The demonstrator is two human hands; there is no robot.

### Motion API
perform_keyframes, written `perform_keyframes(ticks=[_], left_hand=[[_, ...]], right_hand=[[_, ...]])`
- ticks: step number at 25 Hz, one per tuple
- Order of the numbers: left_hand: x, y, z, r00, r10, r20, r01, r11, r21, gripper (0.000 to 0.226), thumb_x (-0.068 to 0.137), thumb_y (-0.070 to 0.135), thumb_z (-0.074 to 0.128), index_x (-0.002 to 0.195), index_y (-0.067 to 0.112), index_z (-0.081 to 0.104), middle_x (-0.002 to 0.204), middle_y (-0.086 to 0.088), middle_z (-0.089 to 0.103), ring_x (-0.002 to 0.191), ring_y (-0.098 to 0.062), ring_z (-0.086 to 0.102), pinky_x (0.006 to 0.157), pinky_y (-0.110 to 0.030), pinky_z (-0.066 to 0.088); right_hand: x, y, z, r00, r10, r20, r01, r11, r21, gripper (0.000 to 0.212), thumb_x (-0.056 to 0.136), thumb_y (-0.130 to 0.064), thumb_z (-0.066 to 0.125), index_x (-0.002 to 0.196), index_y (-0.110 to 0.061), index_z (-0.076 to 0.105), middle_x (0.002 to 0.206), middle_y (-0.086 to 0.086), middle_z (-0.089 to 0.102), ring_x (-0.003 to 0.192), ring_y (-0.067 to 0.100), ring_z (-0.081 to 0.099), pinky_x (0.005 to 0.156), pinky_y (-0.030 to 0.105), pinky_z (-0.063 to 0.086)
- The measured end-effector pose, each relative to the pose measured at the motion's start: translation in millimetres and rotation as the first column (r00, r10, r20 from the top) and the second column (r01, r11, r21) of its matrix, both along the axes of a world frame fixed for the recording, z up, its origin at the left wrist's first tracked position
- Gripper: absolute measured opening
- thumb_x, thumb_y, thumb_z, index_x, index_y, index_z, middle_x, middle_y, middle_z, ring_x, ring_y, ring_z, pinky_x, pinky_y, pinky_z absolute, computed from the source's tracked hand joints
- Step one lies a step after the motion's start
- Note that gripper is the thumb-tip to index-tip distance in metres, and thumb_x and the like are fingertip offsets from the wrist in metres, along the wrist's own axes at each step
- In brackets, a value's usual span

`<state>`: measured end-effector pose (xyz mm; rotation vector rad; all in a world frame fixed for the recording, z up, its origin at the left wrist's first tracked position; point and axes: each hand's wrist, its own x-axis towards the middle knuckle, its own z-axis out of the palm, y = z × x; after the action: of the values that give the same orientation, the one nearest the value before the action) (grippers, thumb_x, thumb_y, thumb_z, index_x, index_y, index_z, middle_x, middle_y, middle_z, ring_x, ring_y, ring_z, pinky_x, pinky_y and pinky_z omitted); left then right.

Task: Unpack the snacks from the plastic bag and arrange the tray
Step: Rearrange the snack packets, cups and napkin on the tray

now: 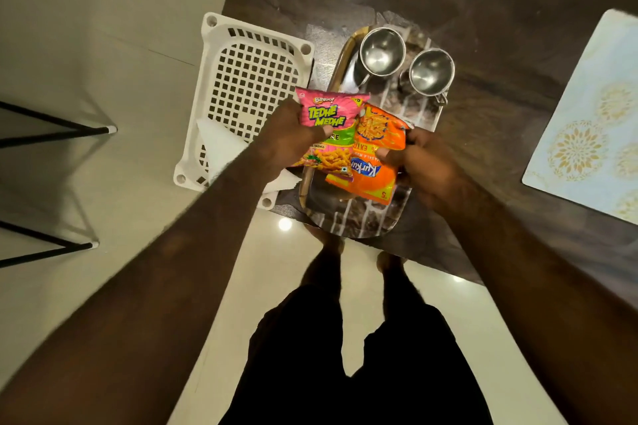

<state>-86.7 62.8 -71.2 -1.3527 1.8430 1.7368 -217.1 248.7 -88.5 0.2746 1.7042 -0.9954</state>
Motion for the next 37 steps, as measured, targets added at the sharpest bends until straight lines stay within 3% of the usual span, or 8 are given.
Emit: perform_keyframes(ticks=[3, 5, 8, 13, 24, 29, 34, 37], left_hand=[[22.4, -30.5, 18.9, 0.999, 0.027, 0.041, -0.029, 0.998, 0.063, 0.009, 0.094, 0.021, 0.071, 0.102, 0.017, 0.07, 0.11, -0.02, 0.075, 0.094, -0.034, 0.074, 0.079, -0.047, 0.058], [42.1, -58.0, 24.9, 0.988, 0.104, 0.113, -0.105, 0.994, 0.006, 0.034, 0.093, 0.024, 0.073, 0.117, 0.004, 0.061, 0.114, -0.025, 0.07, 0.096, -0.041, 0.07, 0.078, -0.053, 0.057], [65.0, -92.6, 25.2, 0.959, 0.223, 0.176, -0.19, 0.964, -0.187, 0.035, 0.09, 0.023, 0.075, 0.113, 0.007, 0.054, 0.108, -0.013, 0.064, 0.094, -0.03, 0.066, 0.068, -0.032, 0.051], [74.2, -113.1, 15.3, 0.938, 0.197, 0.285, -0.106, 0.946, -0.306, 0.028, 0.092, 0.016, 0.065, 0.118, 0.007, 0.06, 0.119, -0.018, 0.068, 0.11, -0.035, 0.066, 0.095, -0.049, 0.055], [74.2, -98.7, 11.7, 0.948, 0.107, 0.3, -0.025, 0.964, -0.267, 0.032, 0.091, 0.015, 0.061, 0.118, 0.002, 0.069, 0.117, -0.022, 0.071, 0.109, -0.04, 0.067, 0.098, -0.048, 0.052], [79.0, -96.2, 13.2, 0.924, 0.091, 0.371, 0.094, 0.887, -0.453, 0.055, 0.091, 0.022, 0.064, 0.143, 0.009, 0.052, 0.142, -0.017, 0.053, 0.124, -0.037, 0.057, 0.107, -0.046, 0.047], [42.7, -50.3, 33.8, 0.985, -0.071, 0.155, 0.154, 0.766, -0.624, 0.046, 0.083, 0.013, 0.064, 0.128, 0.008, 0.058, 0.13, -0.017, 0.055, 0.121, -0.035, 0.056, 0.102, -0.04, 0.047], [-8.5, -18.2, 35.1, 0.966, -0.244, 0.086, 0.248, 0.778, -0.577, 0.045, 0.084, 0.015, 0.068, 0.127, 0.006, 0.057, 0.13, -0.016, 0.056, 0.123, -0.033, 0.054, 0.106, -0.042, 0.044]], right_hand=[[2.4, -4.9, 7.9, 0.989, -0.046, 0.144, 0.055, 0.997, -0.056, 0.032, 0.092, 0.007, 0.067, 0.121, -0.004, 0.07, 0.111, 0.013, 0.08, 0.1, 0.032, 0.078, 0.083, 0.046, 0.065], [7.8, -16.9, 11.6, 0.981, -0.014, 0.195, 0.03, 0.996, -0.081, 0.042, 0.092, 0.008, 0.067, 0.133, 0.002, 0.064, 0.126, 0.021, 0.074, 0.114, 0.038, 0.073, 0.097, 0.055, 0.059], [21.3, -47.8, 15.8, 0.983, 0.056, 0.173, -0.033, 0.99, -0.135, 0.042, 0.093, 0.004, 0.069, 0.134, 0.001, 0.063, 0.123, 0.021, 0.076, 0.103, 0.033, 0.078, 0.081, 0.044, 0.065], [40.6, -97.6, 15.3, 0.993, 0.079, 0.09, -0.063, 0.983, -0.172, 0.034, 0.095, 0.001, 0.069, 0.129, -0.001, 0.067, 0.118, 0.017, 0.076, 0.09, 0.025, 0.077, 0.065, 0.029, 0.064], [54.8, -112.0, 15.8, 0.97, 0.234, -0.063, -0.24, 0.962, -0.132, 0.048, 0.103, 0.011, 0.04, 0.146, -0.004, 0.057, 0.135, 0.017, 0.07, 0.116, 0.034, 0.073, 0.08, 0.033, 0.062], [53.6, -98.9, 13.1, 0.967, 0.166, -0.194, -0.187, 0.977, -0.097, 0.034, 0.095, 0.017, 0.036, 0.114, 0.014, 0.064, 0.092, 0.023, 0.06, 0.085, 0.031, 0.062, 0.067, 0.037, 0.051], [25.9, -54.5, 26.0, 0.956, 0.101, -0.277, -0.114, 0.993, -0.03, 0.037, 0.093, 0.012, 0.046, 0.1, -0.016, 0.069, 0.094, 0.011, 0.075, 0.084, 0.021, 0.07, 0.065, 0.026, 0.057], [7.7, -38.1, 30.9, 0.898, 0.165, -0.407, -0.159, 0.986, 0.049, 0.036, 0.092, 0.005, 0.05, 0.104, -0.021, 0.07, 0.11, 0.009, 0.077, 0.104, 0.029, 0.073, 0.09, 0.042, 0.059]])
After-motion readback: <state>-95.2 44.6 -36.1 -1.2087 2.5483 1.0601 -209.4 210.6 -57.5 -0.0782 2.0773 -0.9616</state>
